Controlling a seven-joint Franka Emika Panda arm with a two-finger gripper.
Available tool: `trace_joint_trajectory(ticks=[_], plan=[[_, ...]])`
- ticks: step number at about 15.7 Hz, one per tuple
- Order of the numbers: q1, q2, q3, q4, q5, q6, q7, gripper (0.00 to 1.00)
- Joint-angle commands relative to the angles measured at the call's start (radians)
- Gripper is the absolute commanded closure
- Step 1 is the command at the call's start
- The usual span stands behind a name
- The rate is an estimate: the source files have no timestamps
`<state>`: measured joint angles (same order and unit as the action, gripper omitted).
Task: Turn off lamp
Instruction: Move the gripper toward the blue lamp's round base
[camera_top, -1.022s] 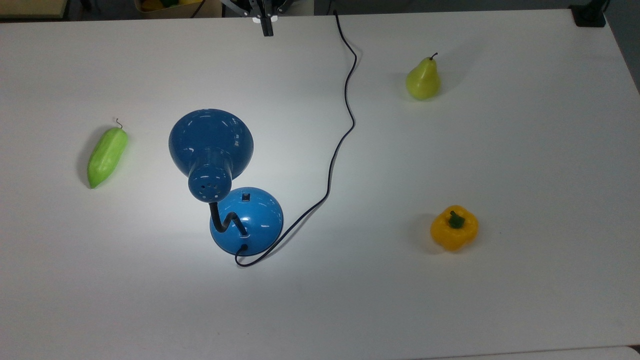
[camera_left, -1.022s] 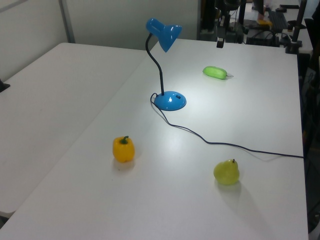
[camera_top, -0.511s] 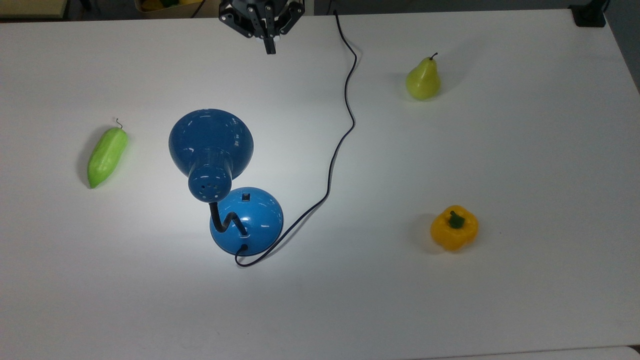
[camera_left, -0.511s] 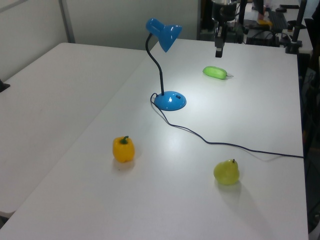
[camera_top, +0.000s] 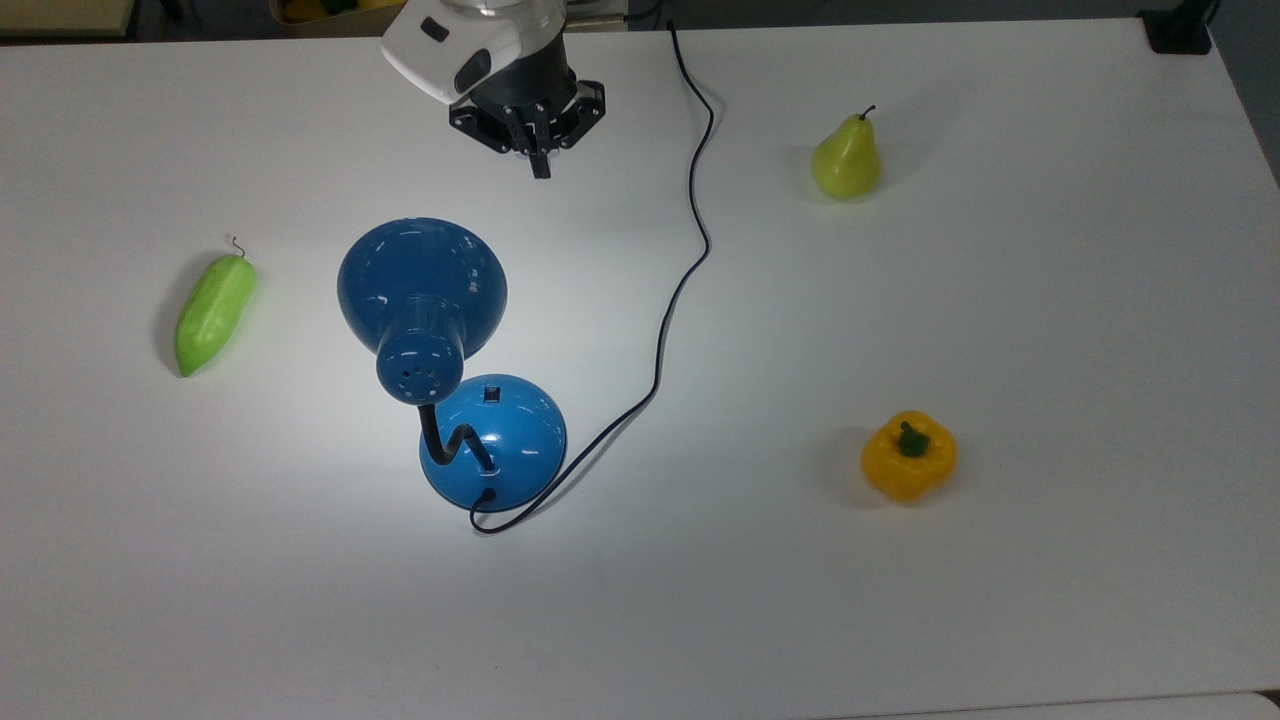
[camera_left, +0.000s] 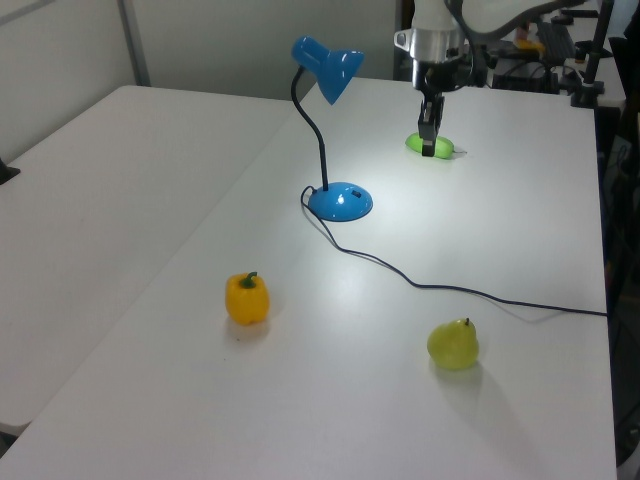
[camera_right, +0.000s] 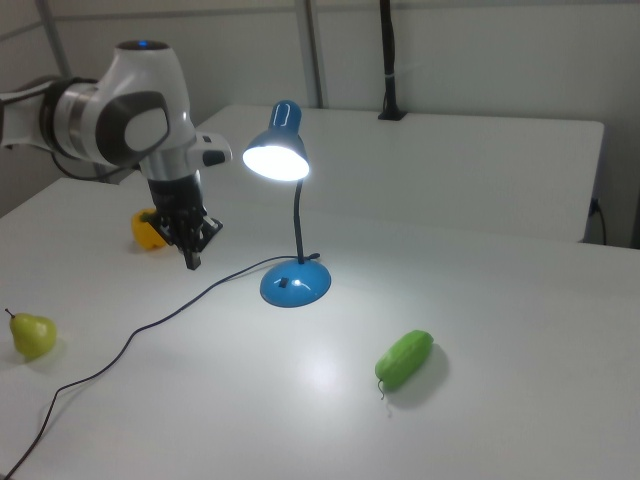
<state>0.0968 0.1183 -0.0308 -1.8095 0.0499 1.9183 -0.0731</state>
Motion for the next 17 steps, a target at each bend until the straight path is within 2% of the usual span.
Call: trace_joint_trajectory(ticks=[1, 10, 17], plan=[[0.015, 0.009, -0.003, -0.088, -0.036, 0.077, -0.013, 0.98], [0.021, 0.021, -0.003, -0.273, -0.067, 0.431, -0.008, 0.98], [0.017, 0.109, -0.003, -0.281, -0.067, 0.74, 0.11, 0.98]])
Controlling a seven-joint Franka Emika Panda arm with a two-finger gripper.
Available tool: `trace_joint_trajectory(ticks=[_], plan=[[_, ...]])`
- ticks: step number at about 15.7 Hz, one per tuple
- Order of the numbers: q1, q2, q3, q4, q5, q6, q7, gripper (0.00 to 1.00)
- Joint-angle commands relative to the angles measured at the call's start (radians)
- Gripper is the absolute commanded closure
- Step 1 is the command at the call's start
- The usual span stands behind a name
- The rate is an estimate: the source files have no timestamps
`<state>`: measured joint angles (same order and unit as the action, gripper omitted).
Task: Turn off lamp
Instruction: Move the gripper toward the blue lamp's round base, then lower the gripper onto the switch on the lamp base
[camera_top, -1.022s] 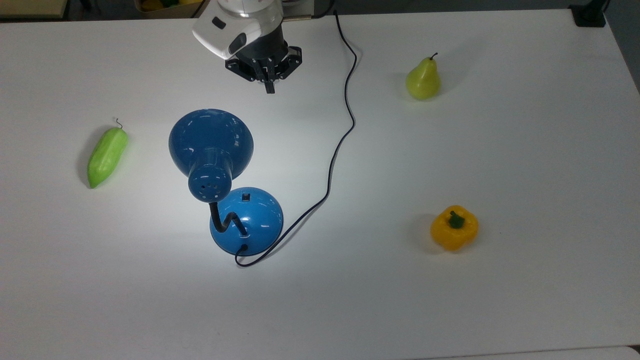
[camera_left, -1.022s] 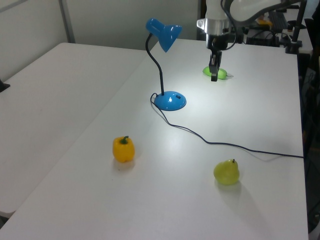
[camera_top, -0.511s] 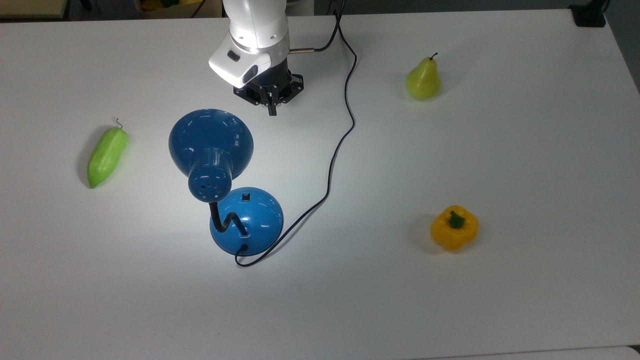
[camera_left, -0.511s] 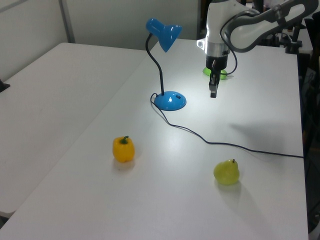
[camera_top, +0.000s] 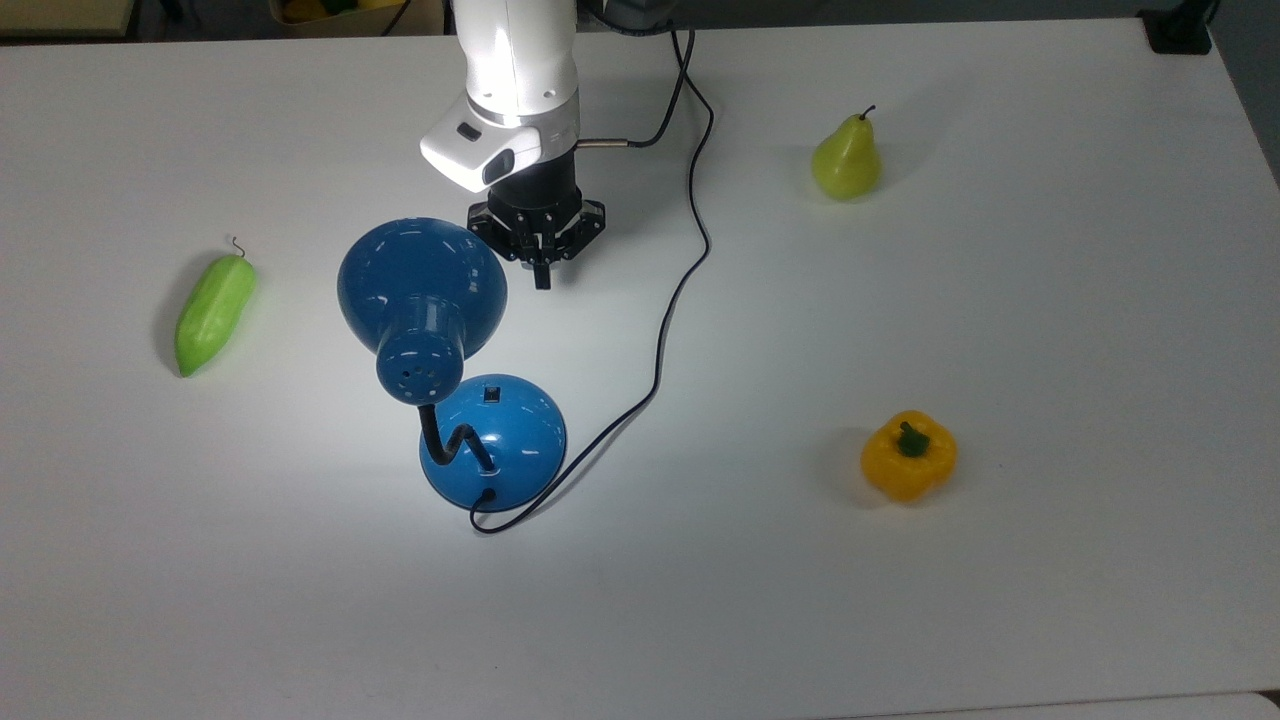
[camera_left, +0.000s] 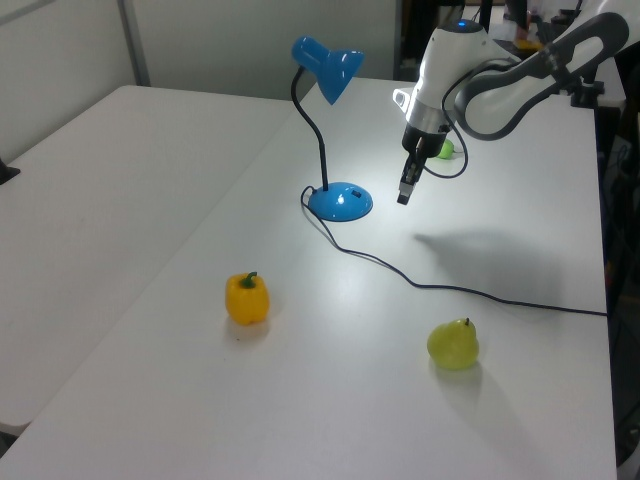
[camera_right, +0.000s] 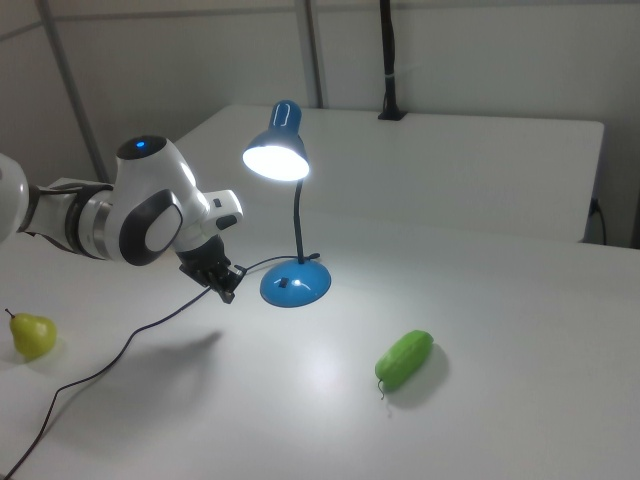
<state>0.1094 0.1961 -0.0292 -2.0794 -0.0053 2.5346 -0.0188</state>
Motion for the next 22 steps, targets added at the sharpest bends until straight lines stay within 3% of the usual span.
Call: trace_joint_trajectory(ticks=[1, 10, 22], plan=[[0.004, 0.042, -0.005, -0.011, -0.01, 0.165, 0.059, 0.98], [-0.025, 0.131, -0.006, 0.01, -0.008, 0.397, 0.066, 0.98], [-0.048, 0.213, -0.009, 0.123, 0.002, 0.4, 0.068, 0.98]])
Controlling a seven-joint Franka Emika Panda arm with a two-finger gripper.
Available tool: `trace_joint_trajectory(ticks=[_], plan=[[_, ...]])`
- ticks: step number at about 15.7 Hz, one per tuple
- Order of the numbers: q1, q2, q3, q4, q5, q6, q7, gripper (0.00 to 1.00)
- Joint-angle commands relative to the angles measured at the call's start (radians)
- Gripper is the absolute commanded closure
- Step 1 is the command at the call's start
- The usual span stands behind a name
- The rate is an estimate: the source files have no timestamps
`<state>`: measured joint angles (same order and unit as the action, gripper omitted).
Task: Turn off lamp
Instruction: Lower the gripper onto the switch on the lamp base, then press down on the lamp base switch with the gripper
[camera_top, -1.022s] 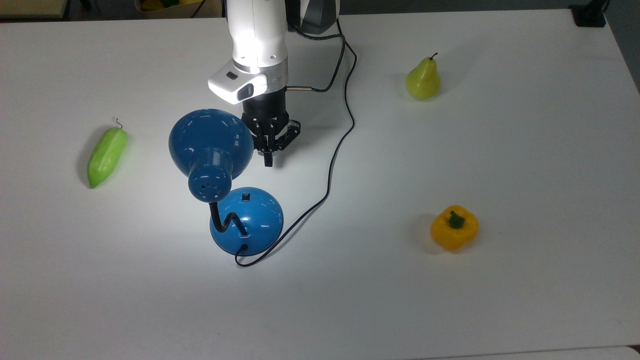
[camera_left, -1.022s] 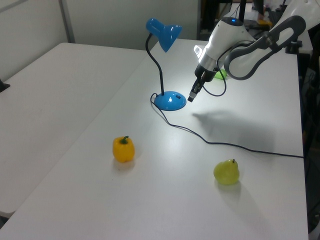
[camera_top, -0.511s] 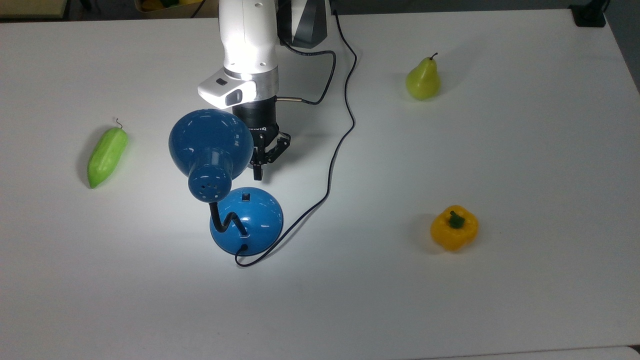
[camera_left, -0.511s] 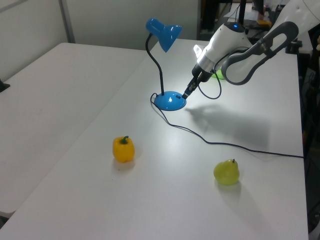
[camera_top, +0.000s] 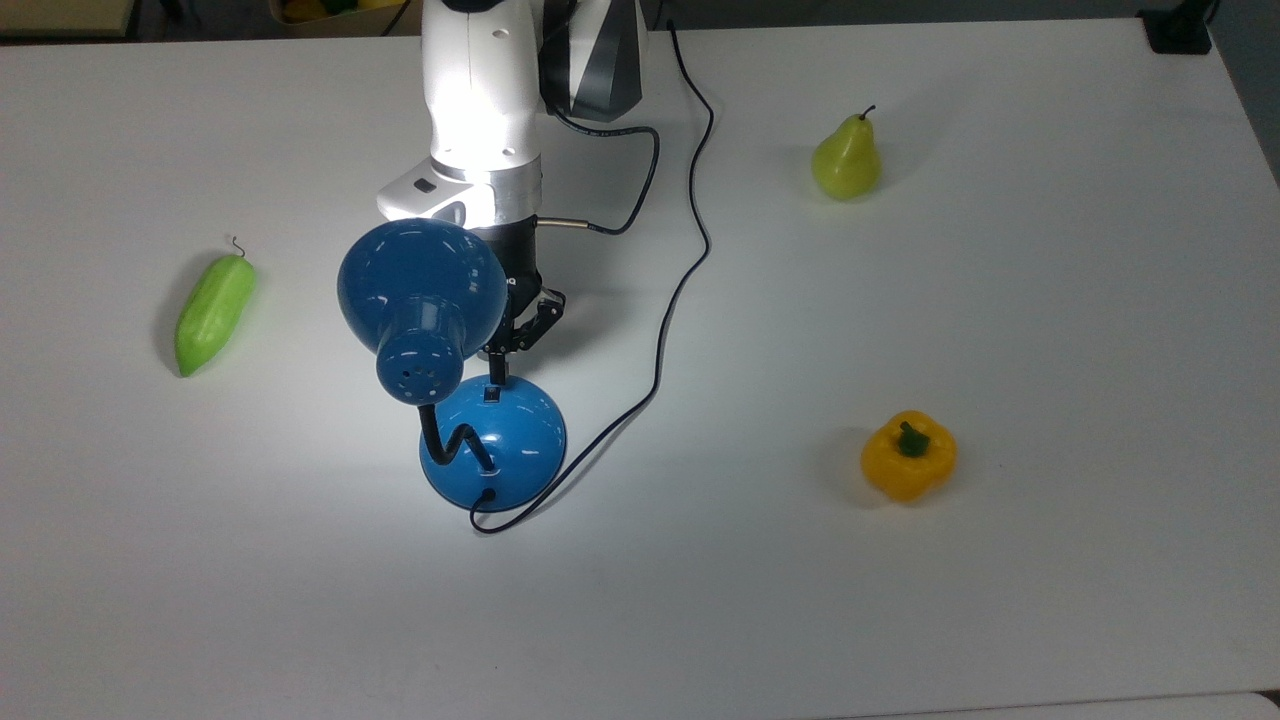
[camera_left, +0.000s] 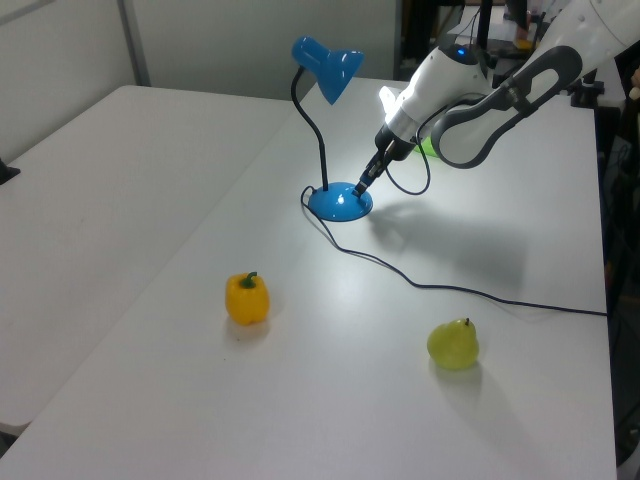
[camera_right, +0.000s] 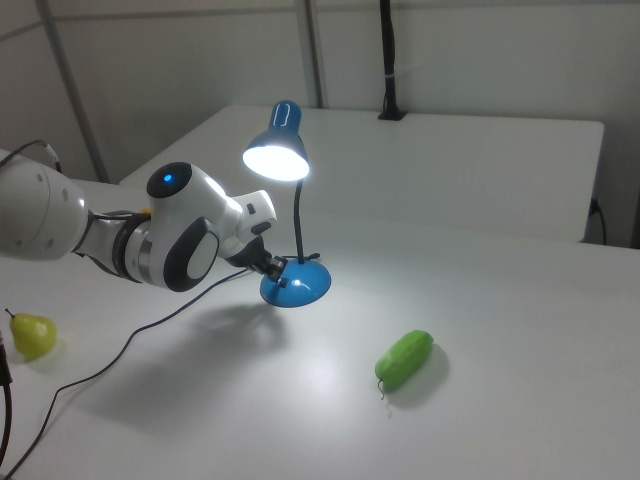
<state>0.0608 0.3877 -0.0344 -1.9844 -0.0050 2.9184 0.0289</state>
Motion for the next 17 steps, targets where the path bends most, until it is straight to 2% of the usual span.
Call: trace_joint_trajectory(ticks=[1, 17], plan=[[0.001, 0.029, -0.004, 0.035, 0.002, 0.016, 0.02, 0.98], [-0.001, 0.051, -0.009, 0.03, -0.001, 0.016, 0.019, 0.99]])
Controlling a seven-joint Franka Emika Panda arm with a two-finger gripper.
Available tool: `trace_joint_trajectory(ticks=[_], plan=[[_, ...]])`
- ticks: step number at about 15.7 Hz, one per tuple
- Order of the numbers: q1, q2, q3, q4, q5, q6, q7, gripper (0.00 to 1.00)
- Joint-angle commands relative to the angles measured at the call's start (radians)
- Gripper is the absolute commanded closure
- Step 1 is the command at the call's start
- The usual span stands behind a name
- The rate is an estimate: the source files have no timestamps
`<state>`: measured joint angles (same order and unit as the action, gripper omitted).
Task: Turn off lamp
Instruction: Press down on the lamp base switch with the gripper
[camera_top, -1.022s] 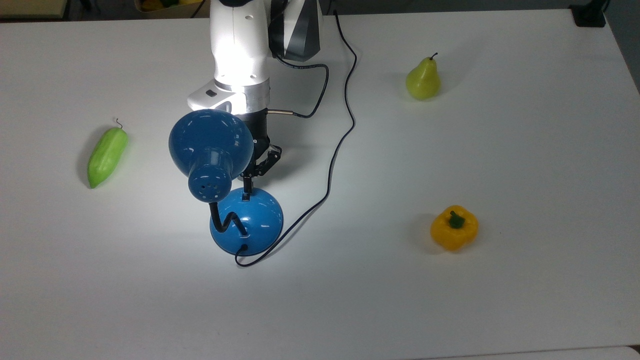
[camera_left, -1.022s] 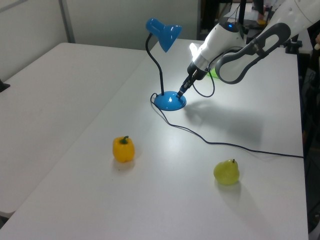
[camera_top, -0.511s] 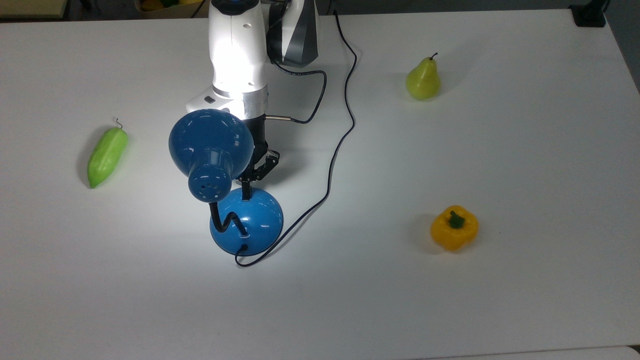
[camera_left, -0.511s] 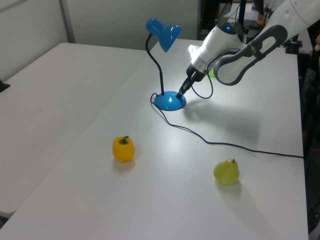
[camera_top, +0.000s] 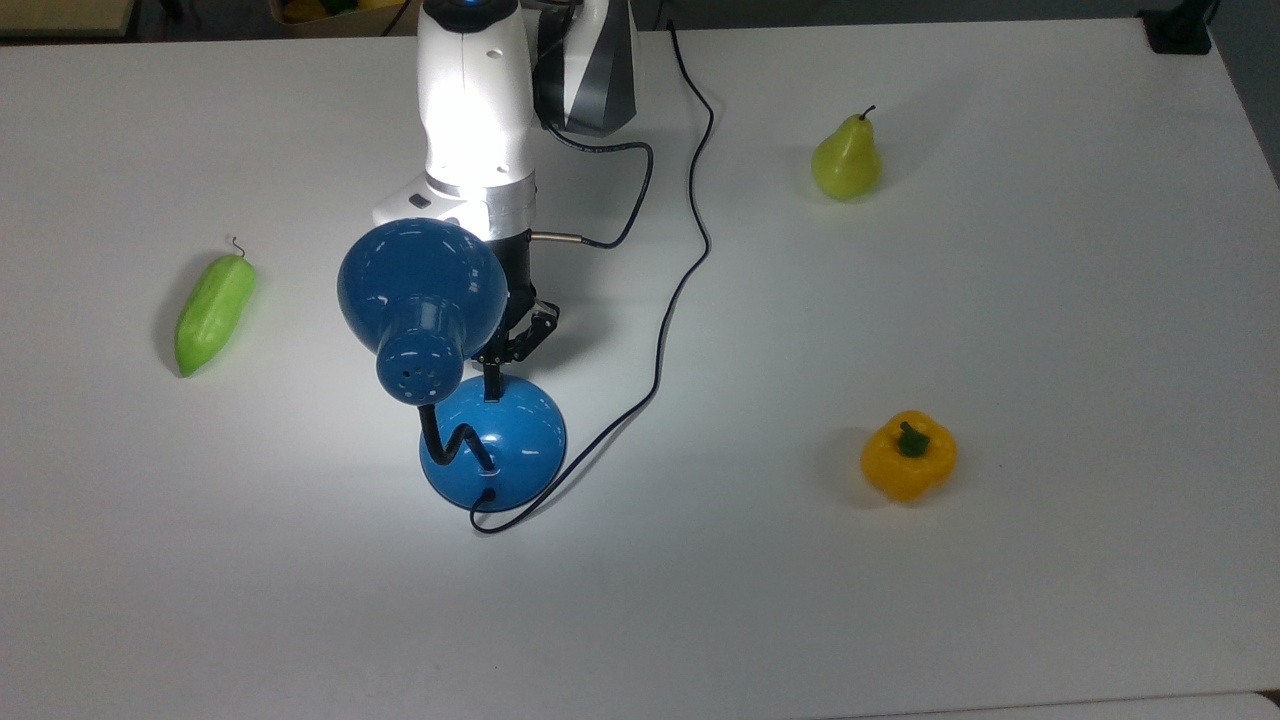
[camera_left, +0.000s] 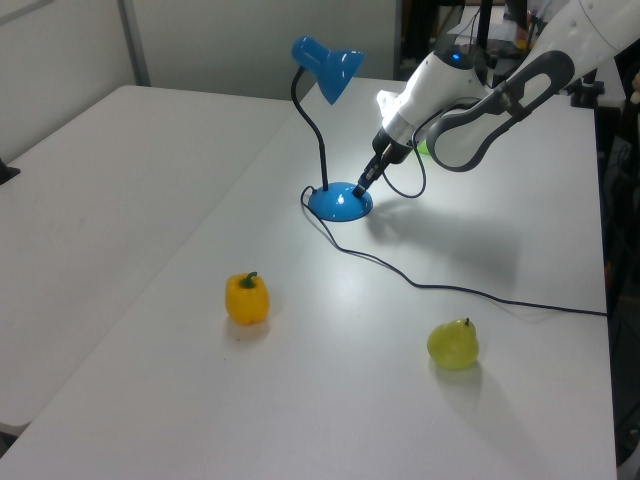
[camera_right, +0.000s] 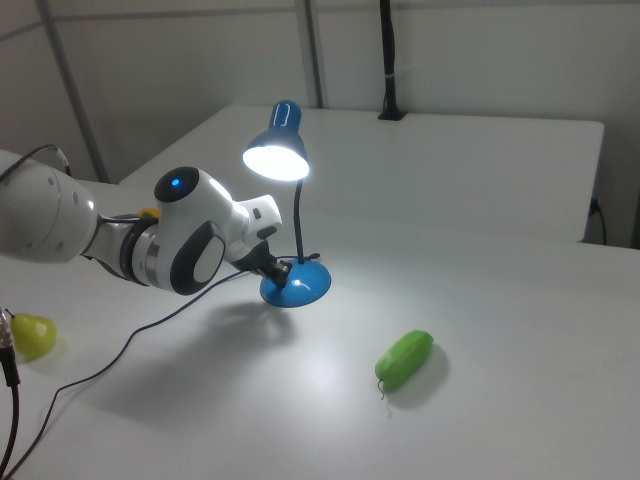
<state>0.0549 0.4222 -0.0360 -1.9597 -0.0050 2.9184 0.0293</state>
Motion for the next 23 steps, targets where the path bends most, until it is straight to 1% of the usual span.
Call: trace_joint_trajectory(ticks=[1, 13, 18, 22, 23], plan=[[0.005, 0.016, -0.007, 0.004, -0.001, 0.015, 0.018, 0.99], [0.002, 0.018, -0.007, -0.004, -0.001, 0.005, 0.018, 0.99], [0.002, 0.015, -0.007, -0.021, -0.003, 0.001, 0.018, 0.99], [-0.001, -0.032, -0.007, -0.06, -0.003, -0.024, 0.018, 0.99], [0.0, -0.052, -0.007, -0.067, -0.003, -0.057, 0.018, 0.99]])
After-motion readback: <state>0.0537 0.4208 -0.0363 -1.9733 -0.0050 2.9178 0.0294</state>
